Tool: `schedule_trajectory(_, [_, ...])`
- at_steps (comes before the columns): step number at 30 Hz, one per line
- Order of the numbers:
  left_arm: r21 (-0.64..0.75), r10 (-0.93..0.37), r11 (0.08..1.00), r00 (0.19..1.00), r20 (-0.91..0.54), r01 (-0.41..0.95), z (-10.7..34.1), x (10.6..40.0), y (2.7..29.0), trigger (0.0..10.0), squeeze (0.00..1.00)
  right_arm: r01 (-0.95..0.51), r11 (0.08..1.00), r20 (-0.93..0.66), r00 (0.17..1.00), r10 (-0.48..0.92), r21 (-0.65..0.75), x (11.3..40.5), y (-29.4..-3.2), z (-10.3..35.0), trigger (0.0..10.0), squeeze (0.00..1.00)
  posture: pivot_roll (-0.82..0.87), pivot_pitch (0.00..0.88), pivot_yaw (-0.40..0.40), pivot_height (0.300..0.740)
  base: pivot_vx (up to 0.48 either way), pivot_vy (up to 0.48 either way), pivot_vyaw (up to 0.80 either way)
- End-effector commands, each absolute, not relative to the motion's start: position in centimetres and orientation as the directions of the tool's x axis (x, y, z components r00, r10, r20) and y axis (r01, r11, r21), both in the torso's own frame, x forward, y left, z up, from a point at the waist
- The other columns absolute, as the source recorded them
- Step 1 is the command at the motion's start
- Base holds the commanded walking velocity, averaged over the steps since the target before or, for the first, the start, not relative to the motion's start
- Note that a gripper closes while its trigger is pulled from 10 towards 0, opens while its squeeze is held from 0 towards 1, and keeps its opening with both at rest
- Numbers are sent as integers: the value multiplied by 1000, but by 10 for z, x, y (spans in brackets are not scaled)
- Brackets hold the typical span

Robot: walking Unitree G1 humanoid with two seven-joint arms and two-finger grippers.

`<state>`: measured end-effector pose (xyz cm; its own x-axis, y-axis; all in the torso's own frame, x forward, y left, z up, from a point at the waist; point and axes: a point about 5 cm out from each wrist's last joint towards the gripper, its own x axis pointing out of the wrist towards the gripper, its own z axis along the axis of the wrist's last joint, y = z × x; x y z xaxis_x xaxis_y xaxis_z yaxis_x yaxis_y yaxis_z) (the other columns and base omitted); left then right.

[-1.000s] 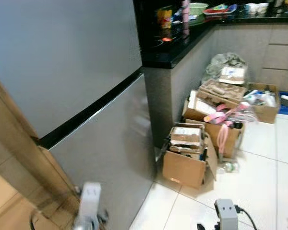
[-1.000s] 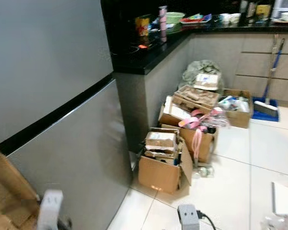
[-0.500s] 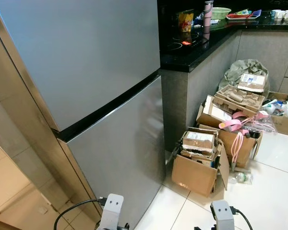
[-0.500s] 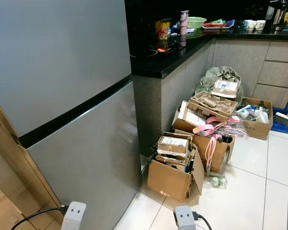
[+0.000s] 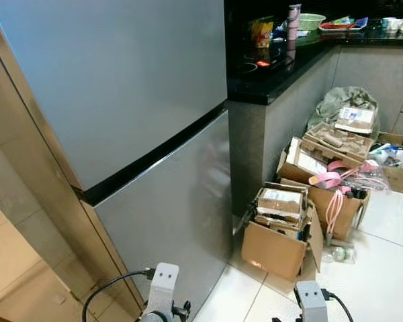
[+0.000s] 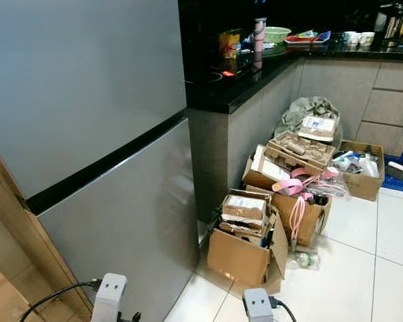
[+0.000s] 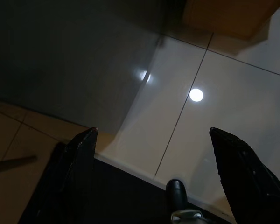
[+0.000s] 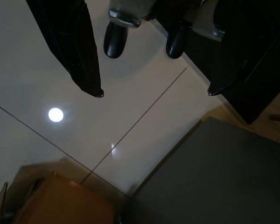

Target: Restocking fridge

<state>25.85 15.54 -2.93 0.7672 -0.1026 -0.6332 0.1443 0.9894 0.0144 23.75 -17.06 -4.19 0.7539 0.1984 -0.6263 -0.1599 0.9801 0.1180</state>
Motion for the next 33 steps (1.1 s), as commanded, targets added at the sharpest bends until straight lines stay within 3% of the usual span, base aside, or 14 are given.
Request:
schedule_trajectory(1, [0, -111, 989, 757, -644, 145, -33, 254, 152, 10000, 0, -161, 980, -632, 749, 199, 117, 235, -169, -44, 10000, 0, -45, 18, 79, 717, -472, 0, 0])
schedule_trajectory(17, [-3, -118, 989, 759, -641, 151, -31, 255, 151, 10000, 0, -155, 981, -629, 753, 194, 116, 234, -169, -45, 10000, 0, -45, 23, 81, 717, -465, 0, 0])
schedule_trajectory(33, [6, -111, 989, 748, -654, 151, -32, 252, 153, 10000, 0, -161, 979, -627, 752, 204, 125, 234, -168, -45, 10000, 0, -41, 34, 80, 717, 0, 0, 0])
